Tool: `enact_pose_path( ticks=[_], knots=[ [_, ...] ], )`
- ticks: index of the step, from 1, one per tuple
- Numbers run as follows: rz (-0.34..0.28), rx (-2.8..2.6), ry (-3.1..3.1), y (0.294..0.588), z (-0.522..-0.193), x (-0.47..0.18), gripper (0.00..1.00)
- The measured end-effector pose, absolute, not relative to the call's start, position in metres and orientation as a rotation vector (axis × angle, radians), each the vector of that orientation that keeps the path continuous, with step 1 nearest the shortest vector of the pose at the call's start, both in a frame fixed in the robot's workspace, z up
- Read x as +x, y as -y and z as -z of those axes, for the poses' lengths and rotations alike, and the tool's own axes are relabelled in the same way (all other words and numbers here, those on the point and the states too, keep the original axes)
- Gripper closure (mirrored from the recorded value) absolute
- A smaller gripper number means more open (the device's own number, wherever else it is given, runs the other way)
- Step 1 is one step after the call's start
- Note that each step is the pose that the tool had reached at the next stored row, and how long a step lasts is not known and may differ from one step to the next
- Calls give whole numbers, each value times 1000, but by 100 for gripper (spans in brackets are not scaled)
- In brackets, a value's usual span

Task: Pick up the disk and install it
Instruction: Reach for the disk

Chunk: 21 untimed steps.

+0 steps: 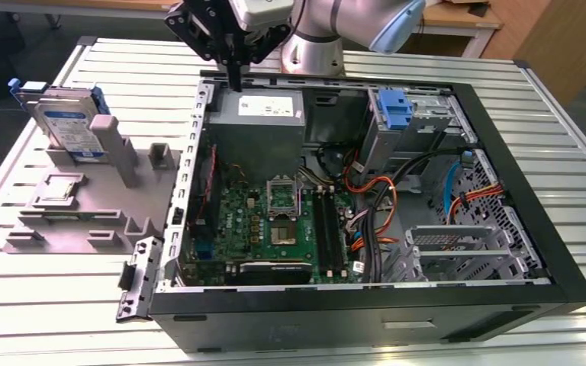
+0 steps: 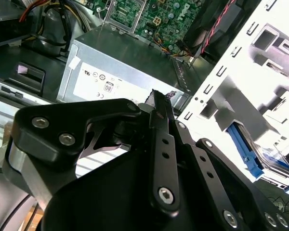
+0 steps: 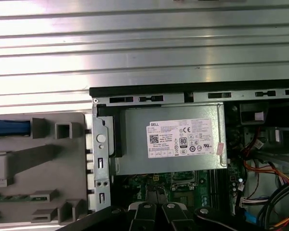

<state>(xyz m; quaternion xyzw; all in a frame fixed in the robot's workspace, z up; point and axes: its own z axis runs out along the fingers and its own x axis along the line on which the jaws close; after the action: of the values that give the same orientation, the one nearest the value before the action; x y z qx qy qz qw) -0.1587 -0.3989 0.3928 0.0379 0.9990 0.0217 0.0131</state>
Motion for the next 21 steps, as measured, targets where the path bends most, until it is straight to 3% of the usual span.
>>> enact_pose_path(
  ticks=[21],
  knots=[
    [-68,118,-3112,377,-389,-215,90]
  ],
)
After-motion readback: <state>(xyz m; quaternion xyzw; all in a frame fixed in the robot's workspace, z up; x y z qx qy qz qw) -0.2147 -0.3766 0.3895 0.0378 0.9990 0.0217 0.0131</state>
